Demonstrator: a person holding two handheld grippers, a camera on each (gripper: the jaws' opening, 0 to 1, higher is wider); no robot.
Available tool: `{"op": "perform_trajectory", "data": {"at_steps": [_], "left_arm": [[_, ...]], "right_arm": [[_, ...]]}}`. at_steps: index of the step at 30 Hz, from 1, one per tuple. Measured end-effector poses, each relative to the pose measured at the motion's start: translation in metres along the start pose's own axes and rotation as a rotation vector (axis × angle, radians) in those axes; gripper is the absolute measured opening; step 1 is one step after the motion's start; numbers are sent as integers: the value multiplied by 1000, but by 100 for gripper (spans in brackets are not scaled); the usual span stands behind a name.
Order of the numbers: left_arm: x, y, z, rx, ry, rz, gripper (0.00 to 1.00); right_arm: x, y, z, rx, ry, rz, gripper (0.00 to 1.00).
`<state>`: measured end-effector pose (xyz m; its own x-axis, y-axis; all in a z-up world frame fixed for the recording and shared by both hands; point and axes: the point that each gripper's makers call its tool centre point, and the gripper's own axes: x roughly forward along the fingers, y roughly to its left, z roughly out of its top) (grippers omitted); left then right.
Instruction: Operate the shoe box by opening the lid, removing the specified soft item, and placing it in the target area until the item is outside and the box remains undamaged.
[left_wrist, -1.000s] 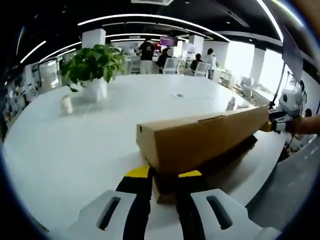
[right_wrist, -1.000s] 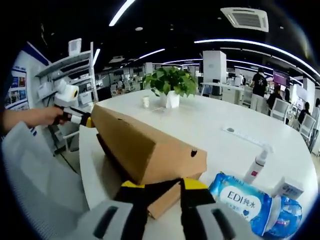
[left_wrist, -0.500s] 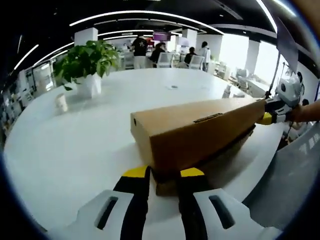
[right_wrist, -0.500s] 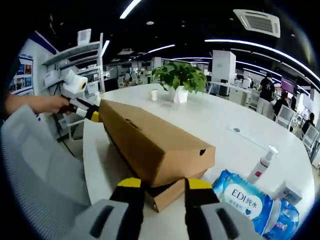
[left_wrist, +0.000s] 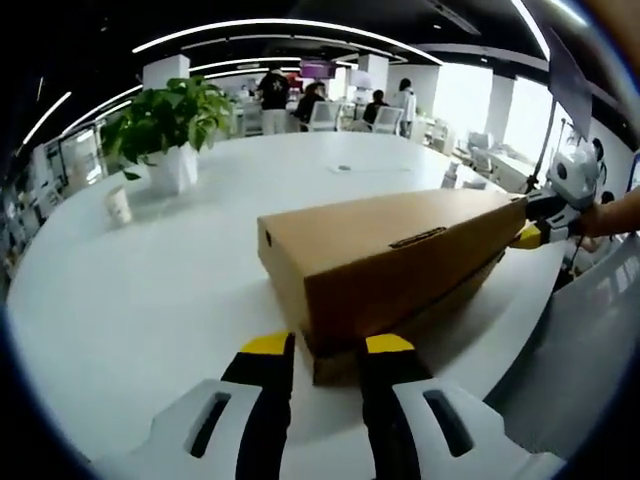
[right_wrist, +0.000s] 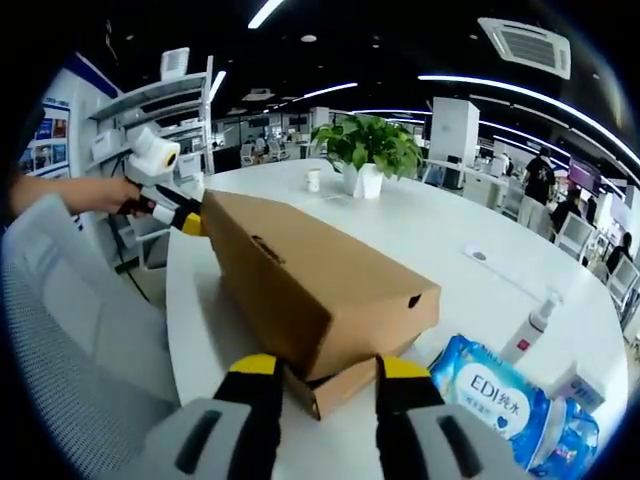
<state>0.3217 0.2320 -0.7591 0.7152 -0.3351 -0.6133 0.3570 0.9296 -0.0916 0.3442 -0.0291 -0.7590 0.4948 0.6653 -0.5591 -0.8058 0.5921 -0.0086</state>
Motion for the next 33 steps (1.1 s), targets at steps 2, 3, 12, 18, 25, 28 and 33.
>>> {"op": "perform_trajectory", "data": {"at_steps": [2, 3, 12, 18, 25, 28, 33], "left_arm": [[0, -2, 0, -8, -1, -9, 22], [0, -2, 0, -8, -1, -10, 22], [-3, -6, 0, -5, -7, -47, 29], [-1, -7, -7, 18, 14, -48, 29], [5, -9, -16, 19, 39, -44, 30], [6, -9, -21, 5, 44, -43, 31], [3, -8, -22, -12, 39, -47, 31]], "right_arm": [[0, 1, -1, 2, 2, 4, 34], [0, 2, -1, 2, 2, 6, 34], [0, 4, -4, -3, 5, 12, 34], [2, 5, -8, 0, 13, 10, 35], [4, 7, -12, -10, 32, 6, 35], [4, 6, -15, -1, 39, 5, 35], [0, 4, -16, 5, 39, 2, 36]]}}
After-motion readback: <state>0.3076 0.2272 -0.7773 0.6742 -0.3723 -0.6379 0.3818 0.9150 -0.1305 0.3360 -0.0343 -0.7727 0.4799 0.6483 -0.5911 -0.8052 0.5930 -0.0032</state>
